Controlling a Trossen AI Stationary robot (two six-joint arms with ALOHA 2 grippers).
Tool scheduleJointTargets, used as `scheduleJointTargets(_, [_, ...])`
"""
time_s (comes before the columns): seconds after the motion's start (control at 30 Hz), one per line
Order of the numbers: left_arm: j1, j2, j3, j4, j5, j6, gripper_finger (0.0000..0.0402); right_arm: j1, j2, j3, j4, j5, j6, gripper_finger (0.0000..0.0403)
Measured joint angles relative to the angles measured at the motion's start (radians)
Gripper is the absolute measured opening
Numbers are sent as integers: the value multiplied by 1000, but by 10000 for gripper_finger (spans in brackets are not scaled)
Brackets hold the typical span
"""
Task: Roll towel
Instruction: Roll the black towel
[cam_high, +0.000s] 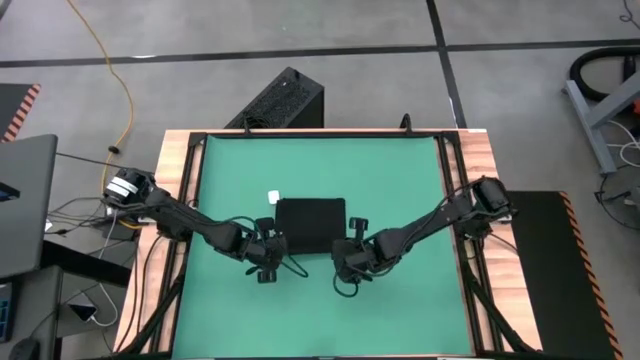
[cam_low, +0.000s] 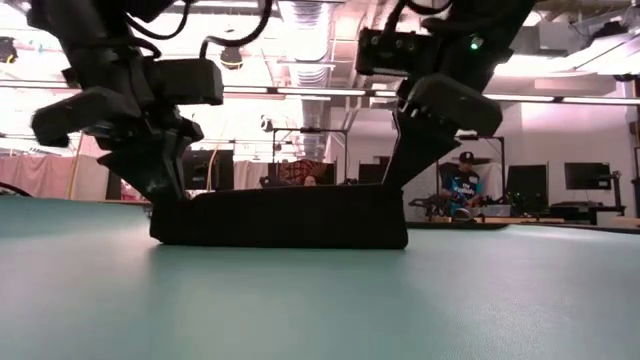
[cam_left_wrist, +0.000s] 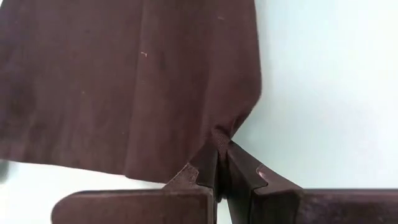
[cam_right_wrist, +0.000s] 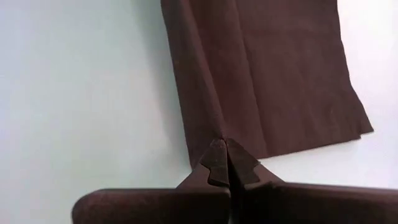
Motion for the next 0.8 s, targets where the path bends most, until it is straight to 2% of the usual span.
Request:
scheduleJointTargets(0.37, [76,0,0,6,45,22,0,-109,0,-31,-21,-25,-12,0])
scheduleJointTargets(0.53, [92,0,0,7,46,33,0,-151,0,-89,47,-86,-18,0])
scheduleJointTargets(0.8, [102,0,1,8,19,44,13,-166,6,-158,116,-103,-3,0])
